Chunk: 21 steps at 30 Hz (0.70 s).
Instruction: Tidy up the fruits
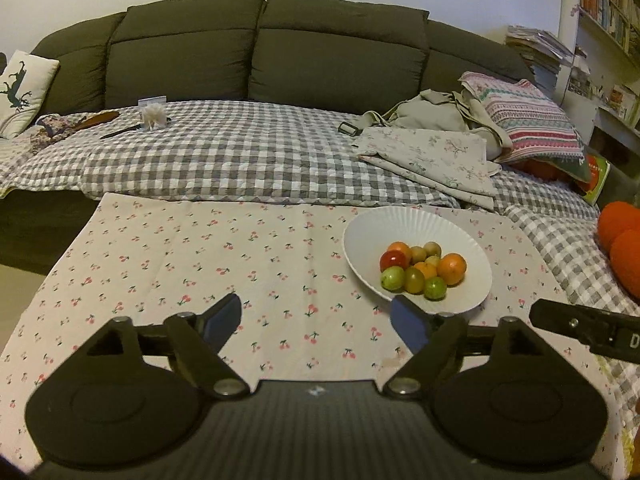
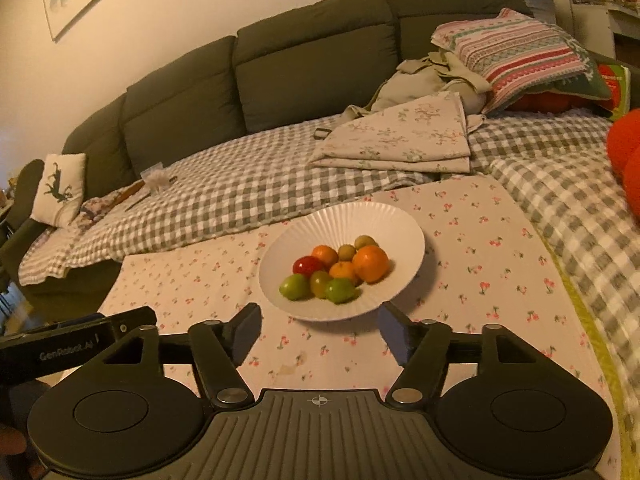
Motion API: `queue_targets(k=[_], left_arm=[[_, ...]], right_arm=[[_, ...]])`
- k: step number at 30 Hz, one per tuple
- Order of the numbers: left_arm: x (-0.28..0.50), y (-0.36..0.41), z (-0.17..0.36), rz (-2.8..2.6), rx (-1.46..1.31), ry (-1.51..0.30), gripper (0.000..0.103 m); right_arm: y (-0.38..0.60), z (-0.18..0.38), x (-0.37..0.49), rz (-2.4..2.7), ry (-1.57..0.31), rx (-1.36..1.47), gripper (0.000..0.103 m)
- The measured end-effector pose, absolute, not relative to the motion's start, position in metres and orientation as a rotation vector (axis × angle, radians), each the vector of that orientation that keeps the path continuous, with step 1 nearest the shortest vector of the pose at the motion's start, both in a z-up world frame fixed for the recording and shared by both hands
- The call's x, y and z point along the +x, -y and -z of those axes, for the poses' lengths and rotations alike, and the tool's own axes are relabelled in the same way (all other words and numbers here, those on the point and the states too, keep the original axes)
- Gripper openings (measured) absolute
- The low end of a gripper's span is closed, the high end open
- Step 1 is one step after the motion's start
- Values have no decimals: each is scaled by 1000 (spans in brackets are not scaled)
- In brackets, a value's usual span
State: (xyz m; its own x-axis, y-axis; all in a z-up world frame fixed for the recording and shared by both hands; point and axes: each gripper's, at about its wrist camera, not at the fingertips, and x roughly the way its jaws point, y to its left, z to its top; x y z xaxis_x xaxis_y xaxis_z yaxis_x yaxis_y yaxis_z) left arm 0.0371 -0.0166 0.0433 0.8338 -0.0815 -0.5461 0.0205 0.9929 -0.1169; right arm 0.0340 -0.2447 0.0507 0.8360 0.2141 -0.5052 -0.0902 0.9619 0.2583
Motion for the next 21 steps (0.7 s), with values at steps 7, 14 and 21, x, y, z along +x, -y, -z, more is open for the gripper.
queue_targets(k=[7,14,21], left_arm=[[22,15,-40,41,-108,-576,99],[20,16,-34,34,-100,-581,102],[26,19,-28,26,-96,-608,102]], right_arm=[[240,-48,7,-143,-549,217,91],[238,-45,-6,-124,-556,182,99],[238,-41,-2,-106,-573,164,102]])
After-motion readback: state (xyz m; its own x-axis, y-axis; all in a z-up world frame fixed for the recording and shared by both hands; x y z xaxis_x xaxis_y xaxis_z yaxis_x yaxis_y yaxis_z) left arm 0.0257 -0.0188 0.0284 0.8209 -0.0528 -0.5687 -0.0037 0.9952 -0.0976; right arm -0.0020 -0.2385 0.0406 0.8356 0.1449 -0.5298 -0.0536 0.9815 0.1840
